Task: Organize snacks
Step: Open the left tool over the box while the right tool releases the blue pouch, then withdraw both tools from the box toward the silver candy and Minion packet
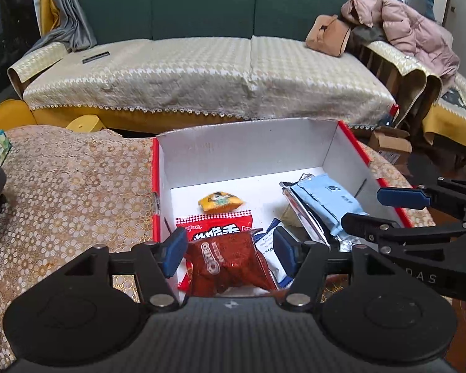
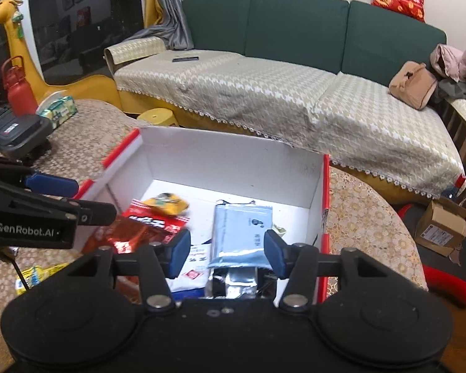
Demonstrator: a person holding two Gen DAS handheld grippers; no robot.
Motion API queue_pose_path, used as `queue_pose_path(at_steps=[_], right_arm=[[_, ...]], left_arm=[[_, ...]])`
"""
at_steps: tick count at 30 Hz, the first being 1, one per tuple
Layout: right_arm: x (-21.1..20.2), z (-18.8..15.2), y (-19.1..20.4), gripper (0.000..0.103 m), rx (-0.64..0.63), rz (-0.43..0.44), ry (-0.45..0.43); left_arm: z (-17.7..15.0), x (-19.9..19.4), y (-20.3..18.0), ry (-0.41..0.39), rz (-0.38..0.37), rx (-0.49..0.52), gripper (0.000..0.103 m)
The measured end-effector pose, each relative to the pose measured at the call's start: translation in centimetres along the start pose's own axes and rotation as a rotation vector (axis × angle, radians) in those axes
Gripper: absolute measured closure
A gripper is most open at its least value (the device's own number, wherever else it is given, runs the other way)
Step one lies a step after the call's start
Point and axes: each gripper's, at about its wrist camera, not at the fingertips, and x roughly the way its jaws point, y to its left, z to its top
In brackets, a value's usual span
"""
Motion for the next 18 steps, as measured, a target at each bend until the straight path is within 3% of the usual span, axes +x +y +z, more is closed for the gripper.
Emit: queue_pose_path(at_steps=[12, 16, 17, 18], right_arm=[[-5.5, -1.0, 2.8, 0.048, -0.026, 0.049, -0.038], [-7.0, -1.8, 3.8, 0.045, -0.032, 0.072, -0.041], [-7.4, -2.1, 4.1, 0.038, -0.035, 0.078, -0.043], [-7.8, -2.4, 4.4, 0.013, -0.040, 0.084, -0.045]], left_arm=[[-2.5, -6.5, 0.8, -0.074, -0.011, -0.020, 0.035], [-4.3, -8.5, 1.4, -0.097, -0.012, -0.042, 0.027], [-4.8, -9.0, 1.6, -0.101, -0.008, -0.048, 0.026], [-5.4, -9.5, 1.8, -0.104, -0.006, -0.054, 0.026]])
